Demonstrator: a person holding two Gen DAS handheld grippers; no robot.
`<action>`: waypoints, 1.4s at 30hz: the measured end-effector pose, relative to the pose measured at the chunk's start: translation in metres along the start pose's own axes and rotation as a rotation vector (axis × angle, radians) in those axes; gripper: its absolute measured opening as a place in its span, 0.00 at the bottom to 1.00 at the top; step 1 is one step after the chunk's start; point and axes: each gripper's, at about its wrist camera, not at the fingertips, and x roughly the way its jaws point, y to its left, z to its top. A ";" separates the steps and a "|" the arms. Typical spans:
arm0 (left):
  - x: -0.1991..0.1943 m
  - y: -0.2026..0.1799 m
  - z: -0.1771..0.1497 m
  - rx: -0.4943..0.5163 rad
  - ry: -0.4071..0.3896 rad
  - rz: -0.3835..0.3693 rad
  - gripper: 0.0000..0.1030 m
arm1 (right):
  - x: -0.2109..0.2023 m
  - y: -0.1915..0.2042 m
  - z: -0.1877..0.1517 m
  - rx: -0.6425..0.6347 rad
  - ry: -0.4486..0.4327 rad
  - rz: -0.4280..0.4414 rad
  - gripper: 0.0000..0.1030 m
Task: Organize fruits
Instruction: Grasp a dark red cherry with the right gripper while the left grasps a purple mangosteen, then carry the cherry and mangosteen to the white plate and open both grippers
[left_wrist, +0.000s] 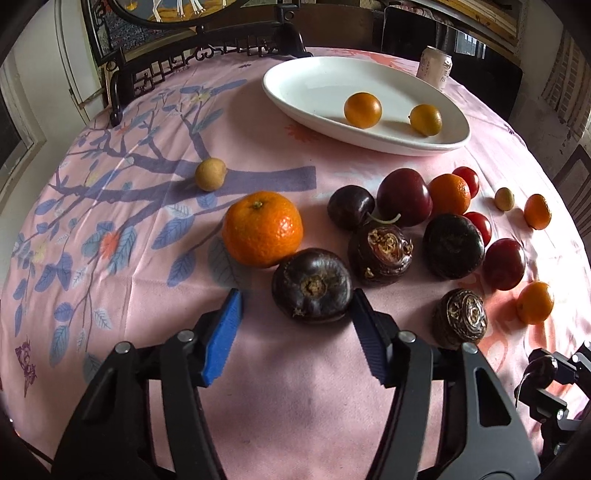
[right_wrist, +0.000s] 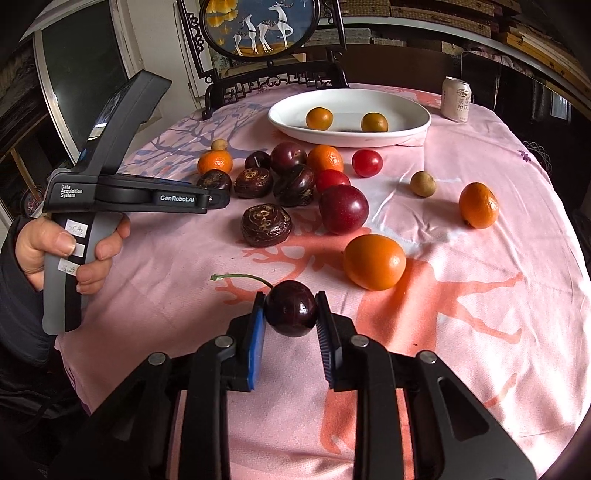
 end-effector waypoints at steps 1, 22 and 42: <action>0.000 0.000 0.001 0.002 -0.002 -0.008 0.50 | -0.001 0.000 0.000 -0.002 0.000 0.002 0.26; -0.050 -0.002 0.086 0.042 -0.163 -0.140 0.41 | -0.011 -0.004 0.127 -0.008 -0.299 -0.076 0.26; 0.032 -0.015 0.144 -0.054 -0.053 -0.132 0.67 | 0.092 -0.047 0.160 0.111 -0.055 -0.155 0.46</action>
